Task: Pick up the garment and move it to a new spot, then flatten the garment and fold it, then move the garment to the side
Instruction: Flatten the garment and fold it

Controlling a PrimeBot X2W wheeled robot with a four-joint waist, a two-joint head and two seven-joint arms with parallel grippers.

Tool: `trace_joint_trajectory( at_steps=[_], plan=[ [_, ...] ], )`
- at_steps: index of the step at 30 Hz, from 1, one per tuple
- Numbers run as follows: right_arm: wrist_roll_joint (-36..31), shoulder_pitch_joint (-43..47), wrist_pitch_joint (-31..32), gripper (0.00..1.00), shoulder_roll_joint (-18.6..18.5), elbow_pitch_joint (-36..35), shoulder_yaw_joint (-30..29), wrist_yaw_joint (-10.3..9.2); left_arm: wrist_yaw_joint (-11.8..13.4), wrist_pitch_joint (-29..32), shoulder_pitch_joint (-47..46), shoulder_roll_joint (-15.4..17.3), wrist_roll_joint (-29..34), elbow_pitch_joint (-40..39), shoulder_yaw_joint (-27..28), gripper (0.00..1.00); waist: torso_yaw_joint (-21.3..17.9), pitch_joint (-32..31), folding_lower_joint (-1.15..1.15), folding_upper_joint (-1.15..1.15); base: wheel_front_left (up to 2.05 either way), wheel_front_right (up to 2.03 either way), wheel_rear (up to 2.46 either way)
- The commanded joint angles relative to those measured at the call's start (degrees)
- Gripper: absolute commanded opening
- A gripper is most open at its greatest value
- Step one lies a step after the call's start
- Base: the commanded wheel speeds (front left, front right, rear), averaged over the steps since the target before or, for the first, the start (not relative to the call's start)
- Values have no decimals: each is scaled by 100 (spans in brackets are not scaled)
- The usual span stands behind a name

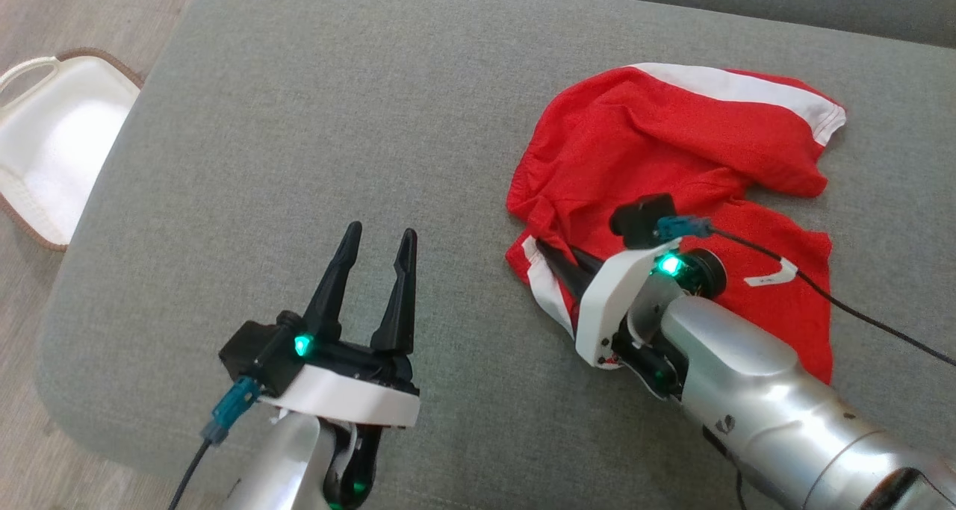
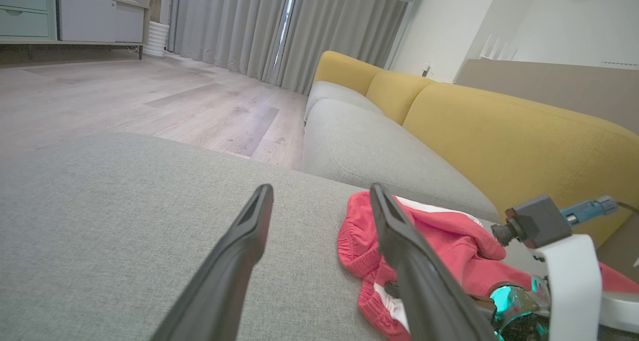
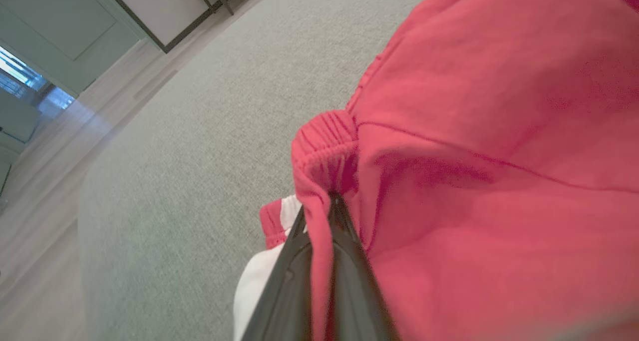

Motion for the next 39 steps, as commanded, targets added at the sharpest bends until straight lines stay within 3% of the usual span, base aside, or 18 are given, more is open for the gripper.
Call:
trace_joint_trajectory(
  at_steps=[1, 2, 4, 5, 11, 19, 26, 33, 39],
  plan=[
    [-54, -107, -101, 0, 112, -61, 92, 39, -33, -31, -168, 12, -30, -164, 191, 100, -6, -2, 0, 0, 0, 0, 0],
    [-121, -142, -150, 0, 107, 6, 171, 39, -33, -31, -171, 12, -35, -163, 202, 100, -15, -4, 0, 0, 0, 0, 0],
    [-388, -244, -299, 48, 98, 155, 407, 39, -33, -31, -170, 12, -40, -162, 233, 100, -53, -18, 0, 0, 0, 0, 0],
    [-503, -285, -386, 98, 112, 230, 501, 39, -33, -31, -164, 12, -38, -163, 252, 100, -82, -27, 0, 0, 0, 0, 0],
    [-836, -462, -771, 100, 303, 747, 675, 39, -33, -31, -145, 12, -8, -145, 287, 100, -271, -130, 0, 0, 0, 0, 0],
    [-629, -465, -1187, 100, 432, 997, 268, 39, -33, -31, -24, 13, 76, -149, 465, 100, -659, -403, 0, 0, 0, 0, 0],
    [-450, -133, -1354, 100, 76, 665, -397, 39, -33, -31, 187, 31, 163, -196, 684, 100, -1105, -698, 0, 0, 0, 0, 0],
    [-1128, 780, -1361, 100, -632, -312, -2100, 39, -33, -31, 384, 41, 236, -265, 827, 100, -1468, -896, 0, 0, 0, 0, 0],
    [-2375, 2166, -1362, 100, -571, -1666, -4046, 39, -33, -31, 481, 38, 258, -313, 856, 100, -1592, -943, 0, 0, 0, 0, 0]
  ],
)
